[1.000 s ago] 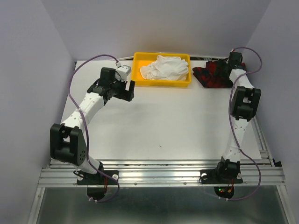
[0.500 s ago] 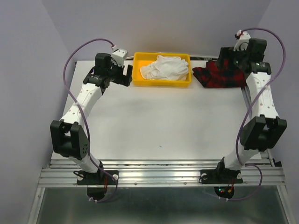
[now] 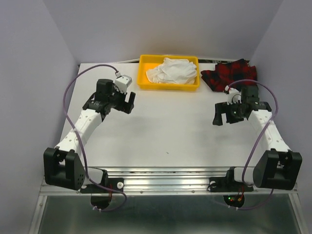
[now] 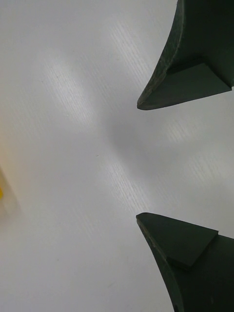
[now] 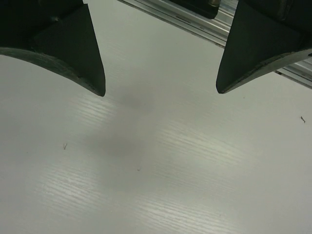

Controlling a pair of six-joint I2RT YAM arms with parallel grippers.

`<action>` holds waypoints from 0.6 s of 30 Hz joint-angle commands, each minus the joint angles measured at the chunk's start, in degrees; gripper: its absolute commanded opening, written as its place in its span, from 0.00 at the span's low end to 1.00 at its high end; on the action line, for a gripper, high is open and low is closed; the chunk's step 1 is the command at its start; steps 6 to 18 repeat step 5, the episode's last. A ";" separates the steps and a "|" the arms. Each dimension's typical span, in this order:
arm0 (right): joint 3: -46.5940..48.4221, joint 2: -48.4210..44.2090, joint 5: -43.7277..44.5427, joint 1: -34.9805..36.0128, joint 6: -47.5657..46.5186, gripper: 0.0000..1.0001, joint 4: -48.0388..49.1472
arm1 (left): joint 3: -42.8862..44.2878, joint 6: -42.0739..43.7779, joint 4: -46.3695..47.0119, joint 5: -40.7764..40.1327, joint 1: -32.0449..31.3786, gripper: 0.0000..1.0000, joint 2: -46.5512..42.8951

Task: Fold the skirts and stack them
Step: Neatly place the folded skirt to the corner

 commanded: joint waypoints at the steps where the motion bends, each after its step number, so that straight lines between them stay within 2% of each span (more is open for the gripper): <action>1: -0.60 -4.27 -0.60 0.00 -1.94 1.00 -0.12 | -4.18 3.40 1.64 -1.55 -0.08 0.98 -7.00; 5: -0.25 -5.42 -0.86 0.53 -1.32 1.00 -0.74 | -6.47 2.70 0.15 -1.03 -0.08 0.98 -9.73; 18: -0.25 -5.42 -0.86 0.53 -1.32 1.00 -0.74 | -6.47 2.70 0.15 -1.03 -0.08 0.98 -9.73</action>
